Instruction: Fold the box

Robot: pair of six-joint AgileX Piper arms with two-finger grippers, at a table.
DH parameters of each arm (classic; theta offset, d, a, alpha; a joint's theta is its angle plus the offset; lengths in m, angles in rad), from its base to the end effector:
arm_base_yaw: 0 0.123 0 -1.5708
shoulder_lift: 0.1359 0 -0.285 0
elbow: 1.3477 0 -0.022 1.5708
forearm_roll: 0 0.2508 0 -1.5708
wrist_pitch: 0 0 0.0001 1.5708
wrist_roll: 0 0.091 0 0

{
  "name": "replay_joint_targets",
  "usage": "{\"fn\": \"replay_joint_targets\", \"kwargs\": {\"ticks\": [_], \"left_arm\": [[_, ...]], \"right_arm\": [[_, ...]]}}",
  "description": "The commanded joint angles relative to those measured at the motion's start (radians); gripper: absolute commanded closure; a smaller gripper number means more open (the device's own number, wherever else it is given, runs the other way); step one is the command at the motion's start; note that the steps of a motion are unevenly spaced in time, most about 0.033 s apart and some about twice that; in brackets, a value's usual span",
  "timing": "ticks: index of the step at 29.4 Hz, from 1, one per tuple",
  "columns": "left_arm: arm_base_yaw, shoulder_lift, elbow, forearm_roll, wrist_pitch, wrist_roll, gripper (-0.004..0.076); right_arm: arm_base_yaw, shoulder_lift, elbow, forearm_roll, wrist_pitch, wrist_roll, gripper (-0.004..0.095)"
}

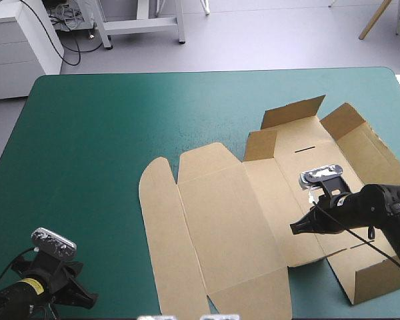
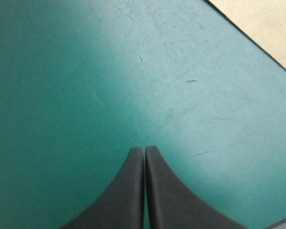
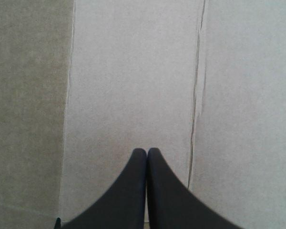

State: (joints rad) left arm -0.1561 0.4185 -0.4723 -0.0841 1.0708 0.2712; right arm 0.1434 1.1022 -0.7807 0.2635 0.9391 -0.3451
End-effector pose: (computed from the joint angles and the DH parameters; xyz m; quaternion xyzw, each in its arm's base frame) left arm 0.0555 -0.0155 0.2573 0.1937 0.9283 -0.0232 0.3166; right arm 0.1870 0.0463 0.2741 -0.1815 0.9563 0.0989 0.2067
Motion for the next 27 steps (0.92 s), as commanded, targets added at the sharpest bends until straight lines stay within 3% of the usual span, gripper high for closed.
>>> {"fn": "replay_joint_targets", "kwargs": {"ticks": [1,18,22,27], "left_arm": [[0.001,0.009,-0.027,-0.01,-0.045,-0.009,0.0734],[0.001,0.009,-0.027,-0.01,-0.043,-0.009,0.0734],[0.001,0.009,-0.027,-0.01,-0.043,-0.009,0.0734],[0.001,0.009,-0.027,-0.01,-0.043,-0.009,0.0734]], "right_arm": [[0.002,-0.019,-0.03,0.006,-0.025,-0.011,0.0927],[0.002,-0.041,-0.03,0.006,-0.001,-0.019,0.0927],[0.002,-0.112,-0.043,0.002,0.048,-0.002,0.0928],[0.002,-0.236,-0.079,-0.046,0.185,0.054,0.0927]]}}
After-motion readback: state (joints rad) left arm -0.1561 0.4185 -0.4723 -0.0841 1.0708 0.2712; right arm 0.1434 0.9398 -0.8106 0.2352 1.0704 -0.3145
